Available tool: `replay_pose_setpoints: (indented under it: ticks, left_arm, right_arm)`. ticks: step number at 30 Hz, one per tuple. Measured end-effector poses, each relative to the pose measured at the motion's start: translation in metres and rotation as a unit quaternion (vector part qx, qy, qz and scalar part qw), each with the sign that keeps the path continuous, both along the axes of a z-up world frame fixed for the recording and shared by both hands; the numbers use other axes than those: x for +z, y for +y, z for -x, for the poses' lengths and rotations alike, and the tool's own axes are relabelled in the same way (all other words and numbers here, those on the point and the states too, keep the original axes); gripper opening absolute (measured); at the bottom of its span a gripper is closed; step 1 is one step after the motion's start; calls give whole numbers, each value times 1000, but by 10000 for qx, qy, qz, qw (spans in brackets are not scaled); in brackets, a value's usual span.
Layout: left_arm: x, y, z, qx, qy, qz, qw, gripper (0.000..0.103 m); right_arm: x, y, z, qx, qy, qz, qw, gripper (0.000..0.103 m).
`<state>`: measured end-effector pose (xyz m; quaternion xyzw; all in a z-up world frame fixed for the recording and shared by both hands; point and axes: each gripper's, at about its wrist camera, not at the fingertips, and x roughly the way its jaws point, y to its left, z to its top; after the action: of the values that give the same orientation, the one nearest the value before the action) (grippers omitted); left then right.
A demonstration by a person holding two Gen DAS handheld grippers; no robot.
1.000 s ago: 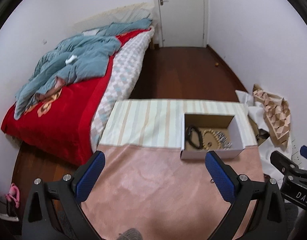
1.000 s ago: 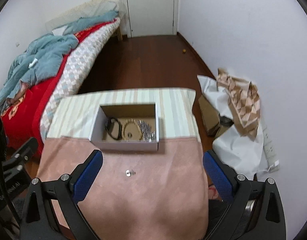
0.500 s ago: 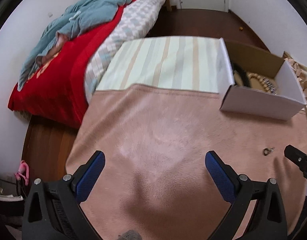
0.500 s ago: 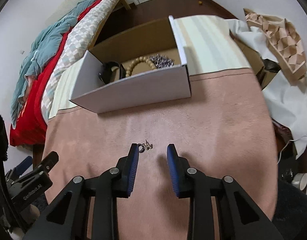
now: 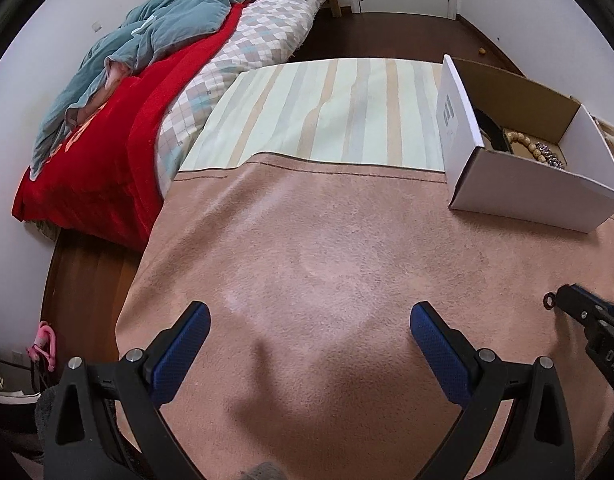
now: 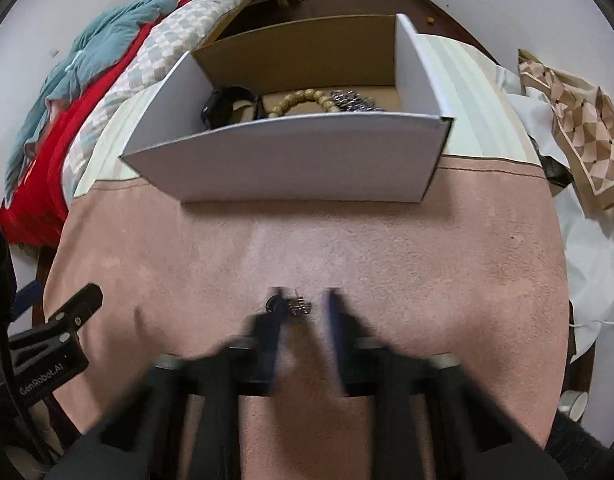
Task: Organize jewelry
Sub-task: 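Grasp the small silver earring with the right gripper, then grasp the remaining black ring with the left gripper while the right gripper holds the earring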
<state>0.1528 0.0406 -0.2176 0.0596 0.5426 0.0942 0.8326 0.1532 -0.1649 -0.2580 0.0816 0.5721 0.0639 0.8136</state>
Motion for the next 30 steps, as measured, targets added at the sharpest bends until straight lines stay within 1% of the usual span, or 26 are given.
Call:
replay_pose_setpoints:
  ticks: [3, 7, 10, 13, 18, 21, 24, 25, 26, 27, 28, 29, 30]
  left_arm:
    - [3, -5, 0, -53, -24, 10, 10000, 102]
    - [3, -17, -2, -200, -10, 30, 9998, 102]
    - [1, -29, -4, -316, 52, 157, 9994, 102]
    - [-1, -50, -6, -508, 142, 391, 9978, 102]
    - [-7, -96, -9, -975, 314, 733, 9920, 102]
    - [-10, -120, -9, -1233, 365, 761, 9888, 102]
    - [-11, -138, -9, -1458, 336, 686, 9864, 101]
    - [-12, -143, -9, -1519, 318, 646, 9858, 98]
    - [-12, -147, -8, -1579, 316, 631, 9849, 92]
    - [-13, -151, -8, -1618, 334, 618, 9843, 83]
    - [-14, -153, -8, -1652, 360, 611, 9837, 78]
    - [-16, -156, -8, -1693, 396, 626, 9828, 68]
    - [-18, -157, -10, -1710, 432, 632, 9823, 62]
  right_arm:
    - [4, -3, 5, -11, -141, 19, 9999, 9]
    - [12, -22, 13, -291, -245, -135, 9992, 9]
    - [18, -39, 17, -523, -296, -152, 9981, 9]
    - [19, -60, 24, -749, -306, -90, 9967, 9]
    - [14, -84, 33, -1026, -260, 0, 9944, 9]
    - [13, -92, 36, -1148, -282, 32, 9930, 9]
    - [15, -103, 39, -1265, -327, 57, 9914, 9]
    - [16, -106, 40, -1308, -347, 63, 9908, 9]
    - [16, -109, 40, -1333, -356, 69, 9904, 9]
    - [17, -112, 40, -1355, -359, 71, 9901, 9]
    - [17, -113, 41, -1382, -368, 68, 9897, 9]
    - [17, -116, 41, -1411, -372, 73, 9893, 9]
    - [17, -117, 41, -1429, -370, 77, 9890, 9]
